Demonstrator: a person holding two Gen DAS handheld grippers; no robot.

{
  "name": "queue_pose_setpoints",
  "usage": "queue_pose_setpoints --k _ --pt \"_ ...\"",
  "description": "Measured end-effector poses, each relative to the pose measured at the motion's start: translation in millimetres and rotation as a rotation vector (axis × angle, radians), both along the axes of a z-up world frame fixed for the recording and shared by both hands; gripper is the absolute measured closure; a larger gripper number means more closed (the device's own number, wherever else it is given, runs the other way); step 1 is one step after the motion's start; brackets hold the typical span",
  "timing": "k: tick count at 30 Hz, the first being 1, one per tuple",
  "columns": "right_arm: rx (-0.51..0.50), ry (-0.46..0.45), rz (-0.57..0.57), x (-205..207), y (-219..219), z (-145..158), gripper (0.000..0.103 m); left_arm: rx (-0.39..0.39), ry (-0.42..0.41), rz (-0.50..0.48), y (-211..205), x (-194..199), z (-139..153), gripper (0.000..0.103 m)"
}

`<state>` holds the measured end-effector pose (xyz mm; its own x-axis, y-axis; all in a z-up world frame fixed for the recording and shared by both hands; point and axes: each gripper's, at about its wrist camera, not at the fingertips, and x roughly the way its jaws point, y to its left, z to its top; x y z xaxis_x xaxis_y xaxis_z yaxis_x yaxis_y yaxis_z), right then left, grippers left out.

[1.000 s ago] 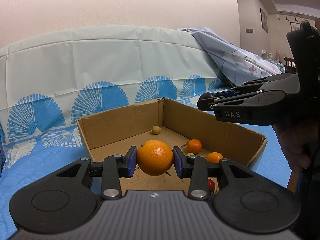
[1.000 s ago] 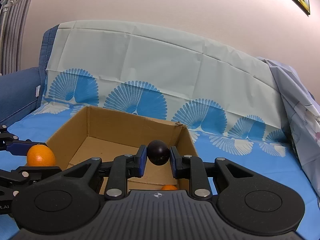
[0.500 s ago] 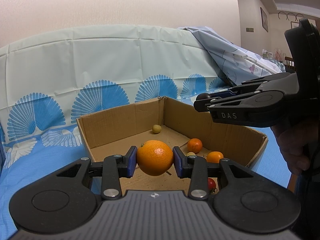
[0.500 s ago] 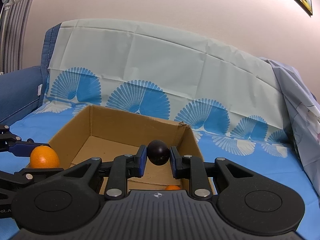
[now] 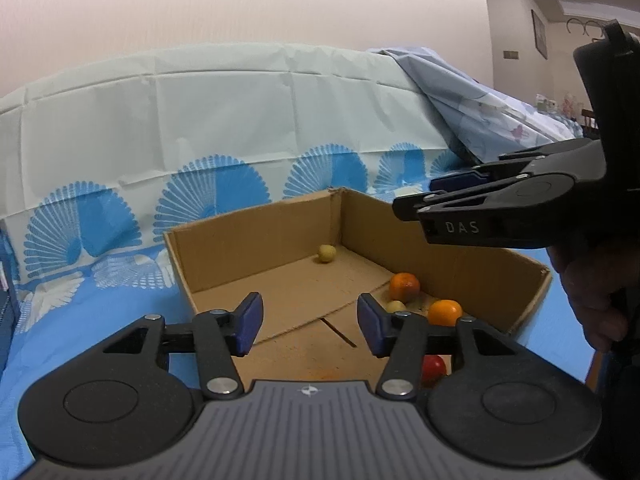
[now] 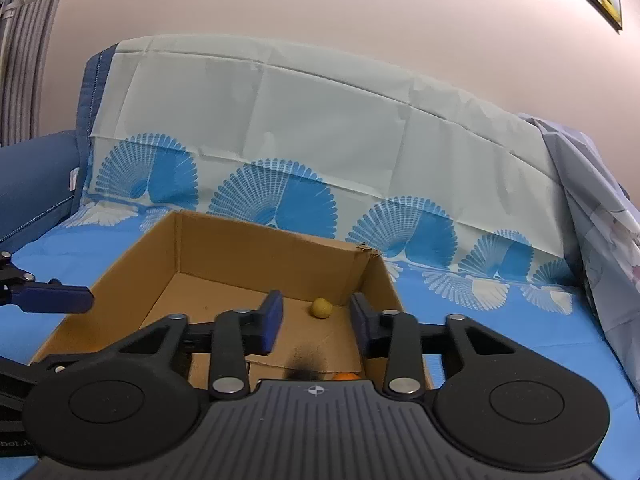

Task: Organize fruits
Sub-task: 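Open the right tool to drop the plum while the left tool releases the mandarin, then move both open tools back to the remaining tomato and plum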

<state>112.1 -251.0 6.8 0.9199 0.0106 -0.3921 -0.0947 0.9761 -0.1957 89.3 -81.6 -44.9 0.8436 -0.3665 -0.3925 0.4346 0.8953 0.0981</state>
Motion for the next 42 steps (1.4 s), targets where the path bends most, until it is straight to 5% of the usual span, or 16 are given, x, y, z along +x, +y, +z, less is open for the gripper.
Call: queue_pose_setpoints --k 6,13,21,26,29,34,36,42 --pt "0.03 -0.006 -0.016 0.8 5.3 3.2 0.058 0.001 -0.042 0.068 7.9 0.0 3.0 0.045" --pt "0.068 -0.029 -0.026 -5.9 21.9 8.6 0.051 -0.112 -0.011 0.207 50.1 2.1 15.4 0.045" --pt "0.092 -0.044 -0.007 -18.5 45.7 15.7 0.05 -0.076 -0.061 0.307 94.5 -1.5 54.8 0.045" --pt "0.128 -0.065 0.04 -23.3 59.2 20.3 0.053 -0.111 -0.079 0.299 138.8 -1.8 91.5 0.045" --pt "0.175 -0.054 0.085 -22.3 69.2 20.8 0.067 -0.145 -0.068 0.314 162.3 -2.8 102.3 0.054" --pt "0.222 -0.045 0.204 -20.6 97.2 18.7 0.084 -0.09 -0.056 0.332 178.5 -22.6 72.7 0.09" --pt "0.231 -0.039 0.251 -20.1 110.2 16.4 0.087 -0.125 -0.084 0.31 186.3 -33.7 60.0 0.09" --pt "0.233 0.014 0.361 -9.5 158.2 1.7 0.089 -0.171 0.025 0.439 212.9 -24.2 18.6 0.09"
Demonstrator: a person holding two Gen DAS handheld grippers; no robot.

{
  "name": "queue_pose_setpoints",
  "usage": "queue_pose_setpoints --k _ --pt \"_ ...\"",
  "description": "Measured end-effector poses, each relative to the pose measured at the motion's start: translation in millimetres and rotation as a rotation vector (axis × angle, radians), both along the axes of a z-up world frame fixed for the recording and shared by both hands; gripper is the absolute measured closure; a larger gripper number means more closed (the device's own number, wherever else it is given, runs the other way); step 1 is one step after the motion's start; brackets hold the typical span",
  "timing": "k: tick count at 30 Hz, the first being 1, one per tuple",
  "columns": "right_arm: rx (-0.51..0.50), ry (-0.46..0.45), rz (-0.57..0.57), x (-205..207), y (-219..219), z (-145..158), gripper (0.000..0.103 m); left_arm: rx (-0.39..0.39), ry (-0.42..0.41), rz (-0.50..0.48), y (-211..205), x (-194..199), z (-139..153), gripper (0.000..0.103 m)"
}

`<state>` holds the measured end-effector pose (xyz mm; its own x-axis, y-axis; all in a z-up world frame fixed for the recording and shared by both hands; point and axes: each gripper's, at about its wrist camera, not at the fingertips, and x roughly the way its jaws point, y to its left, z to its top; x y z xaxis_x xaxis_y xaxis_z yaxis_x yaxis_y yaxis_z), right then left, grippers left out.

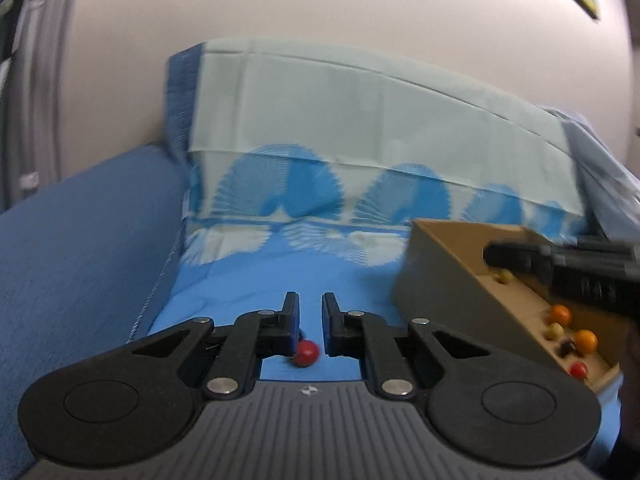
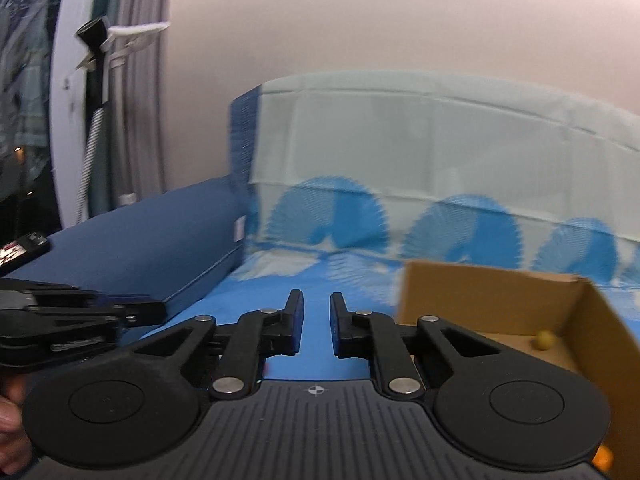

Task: Organize fruits
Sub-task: 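Move both open tools back to the remaining tomato and plum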

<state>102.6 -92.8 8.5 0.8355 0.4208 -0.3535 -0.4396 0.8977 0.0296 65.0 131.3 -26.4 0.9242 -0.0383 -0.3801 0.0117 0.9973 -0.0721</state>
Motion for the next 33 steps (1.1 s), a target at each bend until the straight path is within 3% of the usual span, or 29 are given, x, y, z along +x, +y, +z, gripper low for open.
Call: queue_pose_setpoints --k 5,13,17,19,23,33 --pt "-0.007 0.063 0.042 9.6 35.1 -19.1 0.088 -0.104 0.013 0.07 28.0 4.9 -0.7 0.09" --pt "-0.073 0.162 0.031 39.2 78.7 -60.6 0.086 -0.137 0.001 0.122 39.9 13.9 -0.1 0.09" --pt "-0.073 0.223 -0.026 55.6 93.2 -84.6 0.064 -0.138 0.011 0.134 41.5 22.9 -3.7 0.089" --pt "-0.075 0.233 -0.037 62.1 100.7 -94.1 0.062 -0.145 0.019 0.14 43.9 27.0 -5.9 0.089" --pt "-0.089 0.219 -0.048 75.7 113.3 -105.3 0.045 -0.163 0.036 0.154 49.6 33.8 -9.8 0.089" --pt "-0.1 0.305 -0.032 113.0 125.6 -139.7 0.046 -0.172 0.057 0.161 54.3 43.1 -15.7 0.088"
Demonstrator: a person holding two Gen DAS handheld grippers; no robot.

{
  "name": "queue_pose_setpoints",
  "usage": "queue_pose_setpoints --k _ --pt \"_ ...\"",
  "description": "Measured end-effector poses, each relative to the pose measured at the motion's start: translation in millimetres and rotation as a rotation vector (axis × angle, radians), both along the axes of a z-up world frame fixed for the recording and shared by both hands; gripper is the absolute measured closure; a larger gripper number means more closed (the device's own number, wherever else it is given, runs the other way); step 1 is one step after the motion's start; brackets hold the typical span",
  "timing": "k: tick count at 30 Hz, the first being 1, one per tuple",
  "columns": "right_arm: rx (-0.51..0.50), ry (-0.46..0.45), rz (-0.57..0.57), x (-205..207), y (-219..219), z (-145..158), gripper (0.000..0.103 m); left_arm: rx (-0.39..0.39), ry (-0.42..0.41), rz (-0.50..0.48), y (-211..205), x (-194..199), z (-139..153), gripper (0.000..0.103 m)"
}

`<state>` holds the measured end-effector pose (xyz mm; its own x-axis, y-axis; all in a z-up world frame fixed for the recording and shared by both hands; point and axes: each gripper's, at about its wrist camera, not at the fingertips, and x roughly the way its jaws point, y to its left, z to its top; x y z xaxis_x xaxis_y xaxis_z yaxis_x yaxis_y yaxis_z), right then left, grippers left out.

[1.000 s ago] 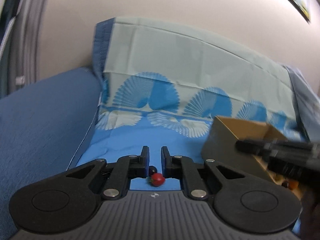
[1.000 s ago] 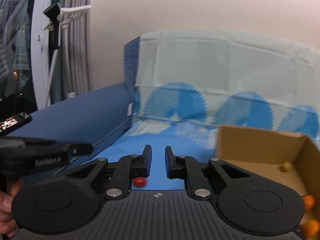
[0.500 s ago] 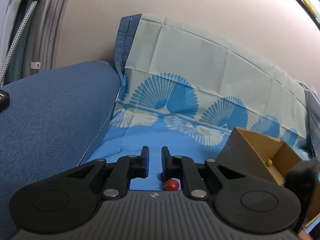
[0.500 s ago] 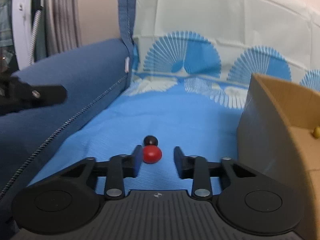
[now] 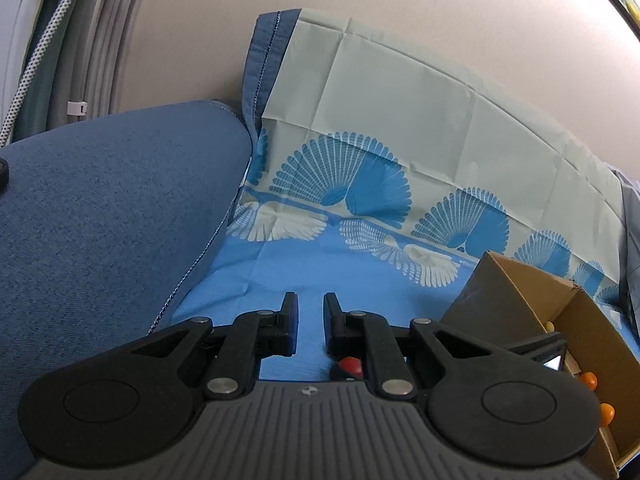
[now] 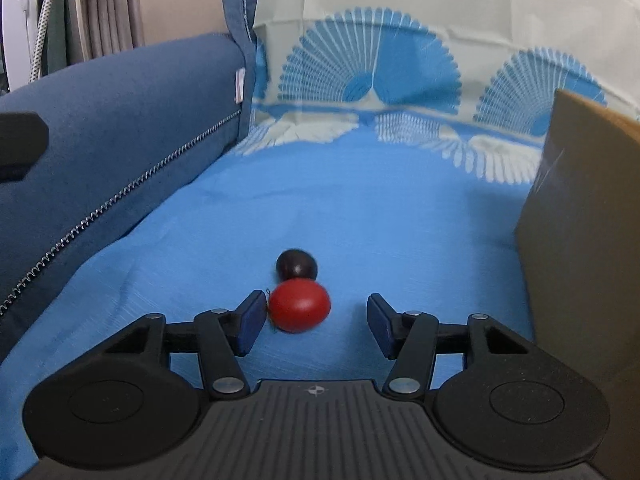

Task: Organize fruits
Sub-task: 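Move both open tools back to the remaining tomato and plum, then grasp the red tomato with the right tool while the left tool grasps the dark plum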

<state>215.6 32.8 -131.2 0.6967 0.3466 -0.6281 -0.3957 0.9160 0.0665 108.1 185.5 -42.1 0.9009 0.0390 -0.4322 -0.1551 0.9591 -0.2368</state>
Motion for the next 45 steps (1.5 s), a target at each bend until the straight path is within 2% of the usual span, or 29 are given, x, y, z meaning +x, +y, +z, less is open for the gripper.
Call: queue_pose_setpoints --k 2,4,6,13,16,20,24,29,30,31,34,37,40,45 --pt "-0.01 0.005 0.017 0.6 3.3 -3.1 0.045 -0.004 0.003 0.002 0.5 2.3 -1.0 0.088" --pt "-0.015 -0.001 0.029 0.4 4.9 -4.0 0.05 -0.011 0.008 0.006 1.5 4.0 -1.8 0.088" --pt "-0.011 -0.003 0.033 0.8 4.5 -2.3 0.068 -0.017 0.011 0.01 2.7 5.1 -2.4 0.088" --pt "-0.014 -0.071 -0.039 -11.2 -5.2 7.6 0.068 -0.015 0.015 0.008 1.0 8.7 -4.0 0.088" --pt "-0.073 -0.134 -0.104 -22.5 -7.0 11.4 0.068 -0.028 0.027 0.015 1.0 15.4 -8.4 0.088" --pt "-0.128 -0.153 -0.184 -28.3 -14.5 9.6 0.068 -0.038 0.054 0.02 -1.4 31.3 -19.8 0.088" --pt "-0.153 -0.124 -0.243 -25.2 -24.0 8.9 0.068 -0.022 0.117 0.016 -12.0 56.2 -41.4 0.088" --pt "-0.147 -0.075 -0.277 -22.7 -29.0 0.3 0.068 0.054 0.183 -0.042 -34.6 82.0 -63.1 0.088" --pt "-0.157 -0.078 -0.275 -22.6 -26.8 0.5 0.068 0.072 0.182 -0.056 -38.9 85.1 -65.3 0.087" --pt "-0.157 -0.08 -0.275 -22.7 -26.3 0.5 0.068 0.079 0.18 -0.063 -41.1 87.5 -67.1 0.081" --pt "-0.155 -0.082 -0.28 -22.9 -25.6 -0.1 0.068 0.049 0.188 -0.09 -42.1 94.5 -73.2 0.068" --pt "-0.151 -0.082 -0.28 -22.9 -25.5 -0.5 0.068 0.049 0.202 -0.081 -41.3 101.0 -76.9 0.068" --pt "-0.143 -0.08 -0.281 -24.3 -26.6 -0.4 0.068 0.004 0.226 -0.071 -35.8 106.6 -80.1 0.068" --pt "-0.133 -0.078 -0.282 -23.0 -28.5 -0.9 0.068 -0.01 0.243 -0.088 -35.5 109.7 -82.5 0.068"
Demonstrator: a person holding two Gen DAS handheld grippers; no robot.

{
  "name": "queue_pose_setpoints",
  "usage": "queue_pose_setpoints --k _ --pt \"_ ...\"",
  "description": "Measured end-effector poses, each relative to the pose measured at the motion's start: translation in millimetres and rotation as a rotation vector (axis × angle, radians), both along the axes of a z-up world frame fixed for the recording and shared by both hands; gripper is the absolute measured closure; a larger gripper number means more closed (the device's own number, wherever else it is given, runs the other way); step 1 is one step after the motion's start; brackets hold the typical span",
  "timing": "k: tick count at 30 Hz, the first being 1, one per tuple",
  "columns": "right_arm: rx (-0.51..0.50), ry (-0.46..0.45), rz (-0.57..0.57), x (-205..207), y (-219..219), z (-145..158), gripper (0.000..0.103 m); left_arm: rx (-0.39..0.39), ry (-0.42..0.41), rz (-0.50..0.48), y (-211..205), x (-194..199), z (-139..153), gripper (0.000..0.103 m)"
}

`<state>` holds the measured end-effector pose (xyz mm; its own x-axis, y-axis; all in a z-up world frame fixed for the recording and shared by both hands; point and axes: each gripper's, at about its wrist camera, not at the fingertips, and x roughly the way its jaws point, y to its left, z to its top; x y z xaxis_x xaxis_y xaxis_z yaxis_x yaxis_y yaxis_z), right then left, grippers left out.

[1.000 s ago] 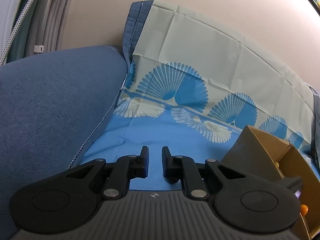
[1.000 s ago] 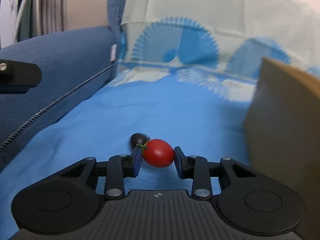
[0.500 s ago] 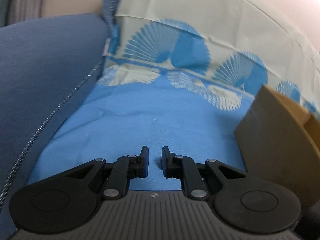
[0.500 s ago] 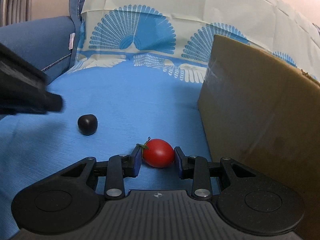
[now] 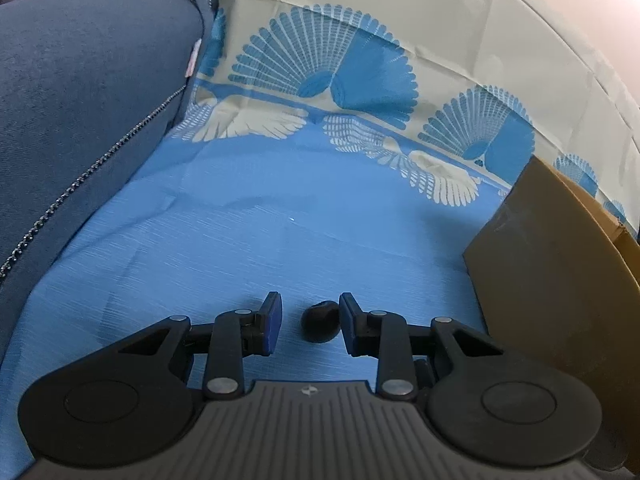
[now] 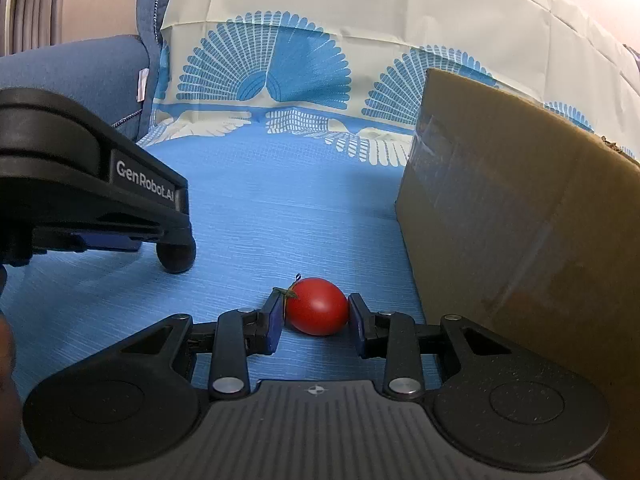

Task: Organize fruits
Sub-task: 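Grasp the red tomato with the right tool while the left tool grasps the dark plum, then carry the tomato and plum in both tools over the box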

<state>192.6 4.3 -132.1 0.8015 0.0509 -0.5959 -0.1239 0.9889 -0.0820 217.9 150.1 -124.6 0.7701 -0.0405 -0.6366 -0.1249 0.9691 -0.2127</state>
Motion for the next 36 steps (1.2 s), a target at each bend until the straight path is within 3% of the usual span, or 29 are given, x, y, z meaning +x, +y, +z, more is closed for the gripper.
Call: queue_pose_setpoints --k 3,4,10,16,25,36 --pt "0.024 0.001 0.003 0.3 -3.5 0.3 0.068 0.018 0.002 -0.02 -4.8 2.0 0.1 0.072" --pt "0.037 0.001 0.006 0.2 -5.3 0.6 0.068 0.027 -0.005 -0.03 -6.6 1.1 0.6 0.084" --pt "0.045 0.003 0.036 -6.4 -10.1 10.4 0.068 0.024 -0.047 -0.021 -2.1 -13.8 12.0 0.084" --pt "0.056 -0.047 0.1 -31.9 -14.0 41.8 0.068 -0.018 -0.09 0.032 11.7 -44.1 37.2 0.084" --pt "0.117 -0.224 0.168 -105.1 -35.9 118.9 0.068 -0.081 -0.221 0.013 -2.5 -98.8 87.2 0.084" --pt "0.099 -0.446 0.188 -148.5 -138.2 201.1 0.068 -0.074 -0.294 -0.047 -28.2 -131.4 124.6 0.084"
